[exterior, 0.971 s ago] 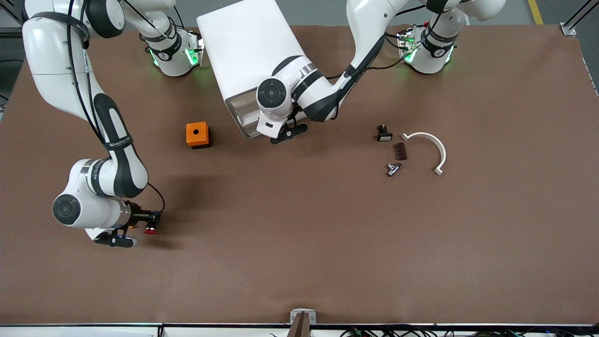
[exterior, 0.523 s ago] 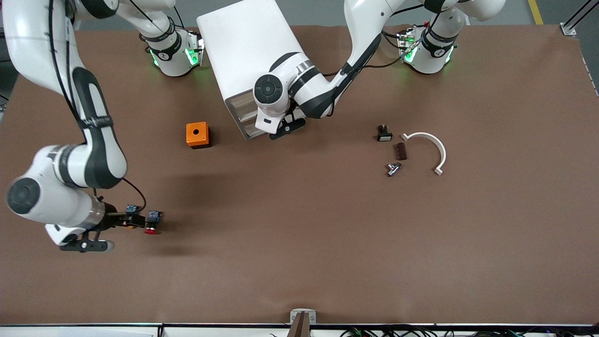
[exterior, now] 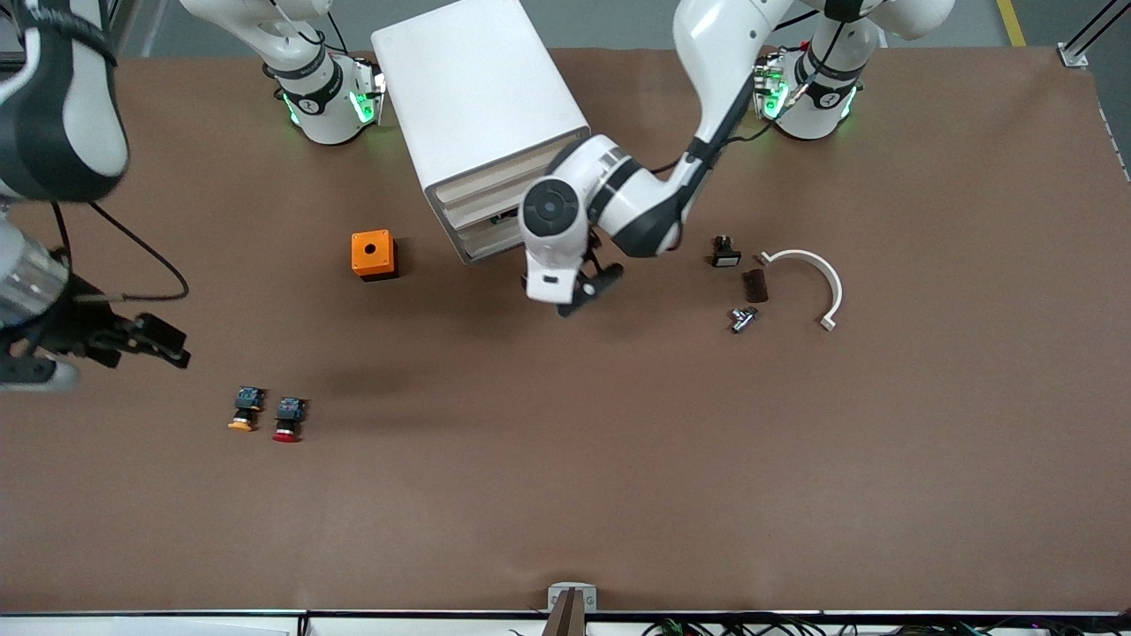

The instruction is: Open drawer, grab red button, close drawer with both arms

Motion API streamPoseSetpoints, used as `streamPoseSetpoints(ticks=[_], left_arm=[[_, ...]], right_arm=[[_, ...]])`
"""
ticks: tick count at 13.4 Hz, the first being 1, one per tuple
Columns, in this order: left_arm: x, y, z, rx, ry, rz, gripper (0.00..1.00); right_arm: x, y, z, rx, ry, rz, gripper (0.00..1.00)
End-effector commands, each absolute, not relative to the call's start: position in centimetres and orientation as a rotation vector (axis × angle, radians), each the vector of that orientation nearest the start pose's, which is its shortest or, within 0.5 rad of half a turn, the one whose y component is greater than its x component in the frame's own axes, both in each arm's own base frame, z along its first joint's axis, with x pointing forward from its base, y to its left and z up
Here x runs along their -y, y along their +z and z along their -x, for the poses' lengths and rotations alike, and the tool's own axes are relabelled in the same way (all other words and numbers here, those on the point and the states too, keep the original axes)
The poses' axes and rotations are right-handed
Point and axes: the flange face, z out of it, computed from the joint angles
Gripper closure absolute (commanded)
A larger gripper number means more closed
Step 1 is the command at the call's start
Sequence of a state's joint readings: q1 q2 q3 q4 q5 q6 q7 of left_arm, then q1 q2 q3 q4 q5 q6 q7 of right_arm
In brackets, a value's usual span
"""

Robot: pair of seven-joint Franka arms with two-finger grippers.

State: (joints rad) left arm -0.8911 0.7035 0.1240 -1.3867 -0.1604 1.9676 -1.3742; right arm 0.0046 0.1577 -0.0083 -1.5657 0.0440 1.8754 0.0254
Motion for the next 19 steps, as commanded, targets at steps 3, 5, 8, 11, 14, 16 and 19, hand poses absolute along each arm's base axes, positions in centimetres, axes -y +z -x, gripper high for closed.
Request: streamPoseSetpoints(ticks=[3,5,8,11,14,16,19], left_arm=[[39.4,36.4,-60.0,0.881,-0.116,2.926,0.00],[33.6,40.5,-63.0,0.893,-0.146,2.960,0.00],[25.2,46.8,-65.5,0.895,-0.204,3.006,0.00],[19.6,52.4,-64.5,0.791,-0.156,3.044,0.00],[14.6,56.2,-63.4,0.633,-0.116,3.085,0.00],[11.4,58.1,-62.7,0.551,-0.104,3.108,0.00],[8.5,60.2,-60.5,0.442,-0.037,3.162,0.00]], right_arm=[[0.6,60.8,-57.3,-0.101,-0.129,3.114,0.00],[0.6,62.2,-55.8,-0.098,-0.105,3.117,0.00],[0.9,62.7,-55.1,-0.182,-0.040,3.115,0.00],[1.7,62.4,-55.3,-0.254,-0.046,3.111,0.00],[1.2,62.7,-55.6,-0.240,-0.087,3.115,0.00],[1.2,62.8,-55.6,-0.238,-0.090,3.116,0.00],[1.5,63.1,-55.3,-0.243,-0.085,3.136,0.00]])
